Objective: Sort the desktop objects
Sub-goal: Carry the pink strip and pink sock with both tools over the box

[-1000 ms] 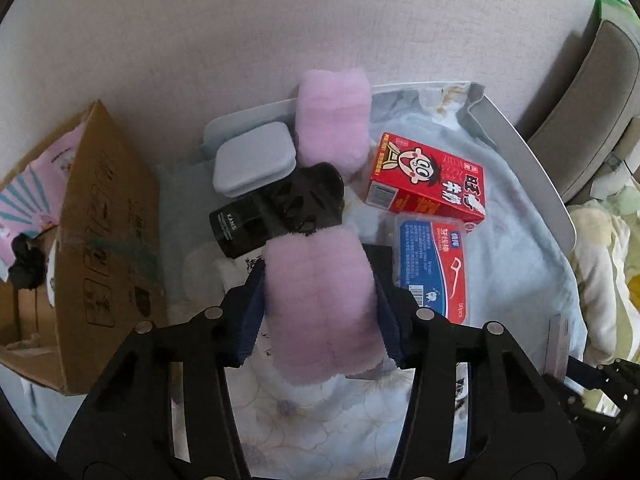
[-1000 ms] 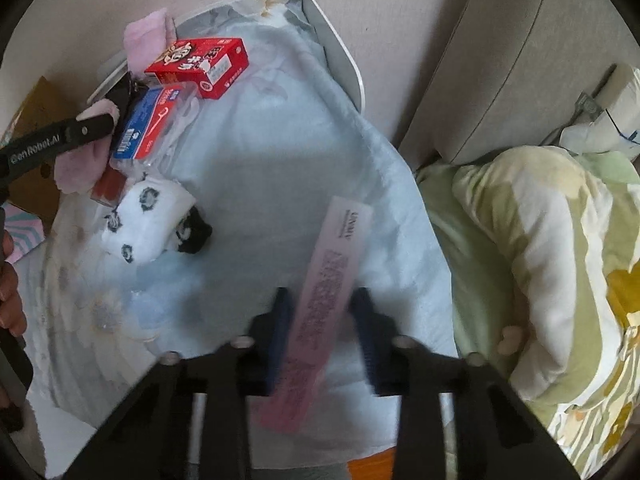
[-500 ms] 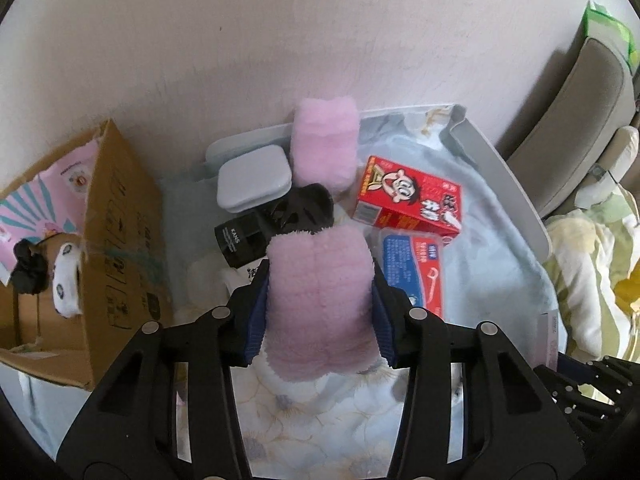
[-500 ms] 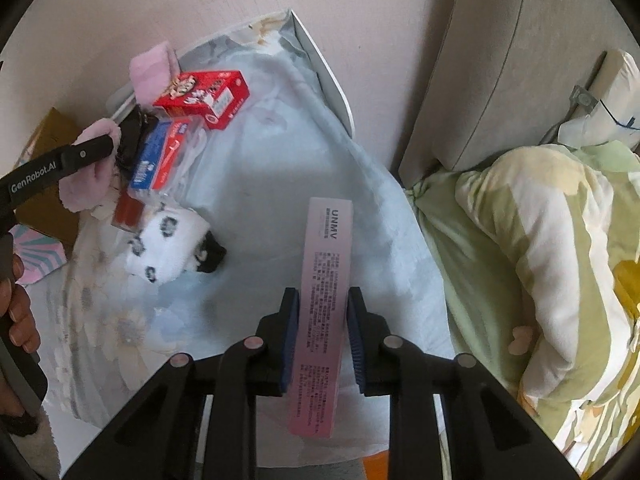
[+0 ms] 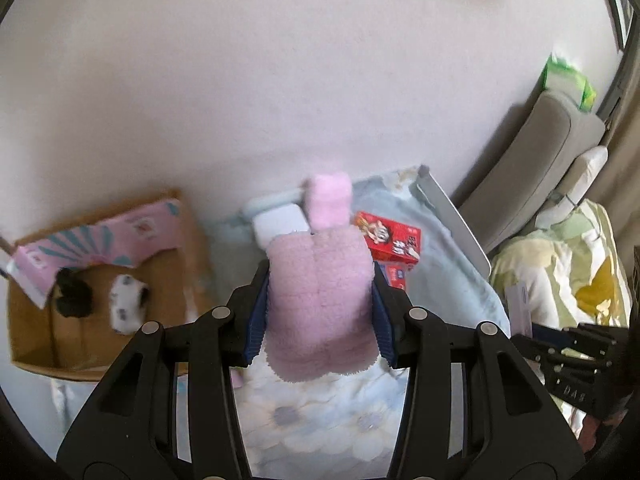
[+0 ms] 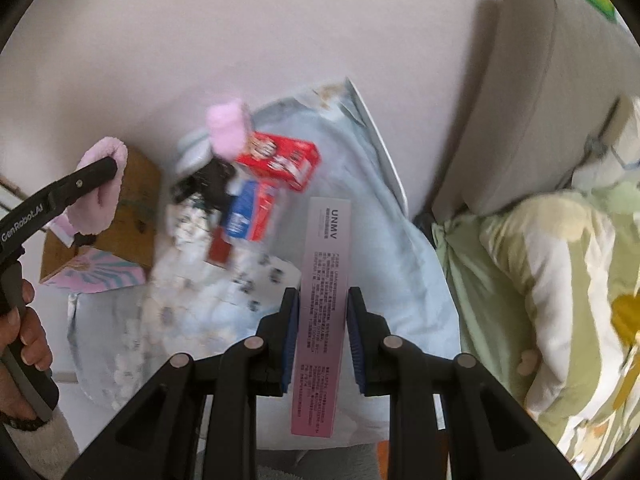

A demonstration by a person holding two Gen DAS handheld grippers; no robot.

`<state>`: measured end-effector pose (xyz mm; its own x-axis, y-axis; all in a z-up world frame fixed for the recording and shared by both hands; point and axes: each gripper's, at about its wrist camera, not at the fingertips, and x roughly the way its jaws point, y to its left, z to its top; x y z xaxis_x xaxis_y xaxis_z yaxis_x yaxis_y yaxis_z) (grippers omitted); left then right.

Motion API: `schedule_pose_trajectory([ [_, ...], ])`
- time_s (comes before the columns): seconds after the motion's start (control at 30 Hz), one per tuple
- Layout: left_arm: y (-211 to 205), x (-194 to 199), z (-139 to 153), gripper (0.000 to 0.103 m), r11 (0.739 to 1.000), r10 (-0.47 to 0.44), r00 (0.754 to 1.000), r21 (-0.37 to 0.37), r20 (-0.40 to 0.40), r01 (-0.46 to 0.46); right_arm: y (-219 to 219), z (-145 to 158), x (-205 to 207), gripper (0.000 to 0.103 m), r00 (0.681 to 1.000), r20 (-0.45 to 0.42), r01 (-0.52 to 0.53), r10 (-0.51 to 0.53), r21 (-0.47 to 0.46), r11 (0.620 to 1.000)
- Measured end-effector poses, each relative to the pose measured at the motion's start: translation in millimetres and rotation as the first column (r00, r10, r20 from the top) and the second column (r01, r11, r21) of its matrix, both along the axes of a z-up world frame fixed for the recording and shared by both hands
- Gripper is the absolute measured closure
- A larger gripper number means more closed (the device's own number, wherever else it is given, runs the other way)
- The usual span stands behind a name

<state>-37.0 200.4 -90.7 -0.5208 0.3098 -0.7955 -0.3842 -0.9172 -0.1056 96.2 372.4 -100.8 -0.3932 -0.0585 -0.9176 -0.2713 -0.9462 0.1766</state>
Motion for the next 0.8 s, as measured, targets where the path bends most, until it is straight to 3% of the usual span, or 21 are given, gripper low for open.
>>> schedule_pose_trajectory([
  [0.33,-94.5,-0.3,41.4,0.062,0.991,0.134,0.99,0.012,-0.051,-0.134,-70.3,48.4,-42.2,0.081,0.977,-0.094,-0.187,0.189,0.031,0.982],
  [0.63,-196.2,-11.9,47.1,0.062,0.958,0.287,0.956,0.009,-0.065,-0.287,-158.2,71.9,-97.8,0.081,0.907,-0.147,-0.395,0.395,0.036,0.918],
  [0.8,-241.3,-20.7,39.8,0.062,0.94,0.339,0.939,-0.002,-0.063,-0.34,-208.0,68.5,-128.1,0.081,0.865,-0.152,-0.48,0.478,0.025,0.877],
])
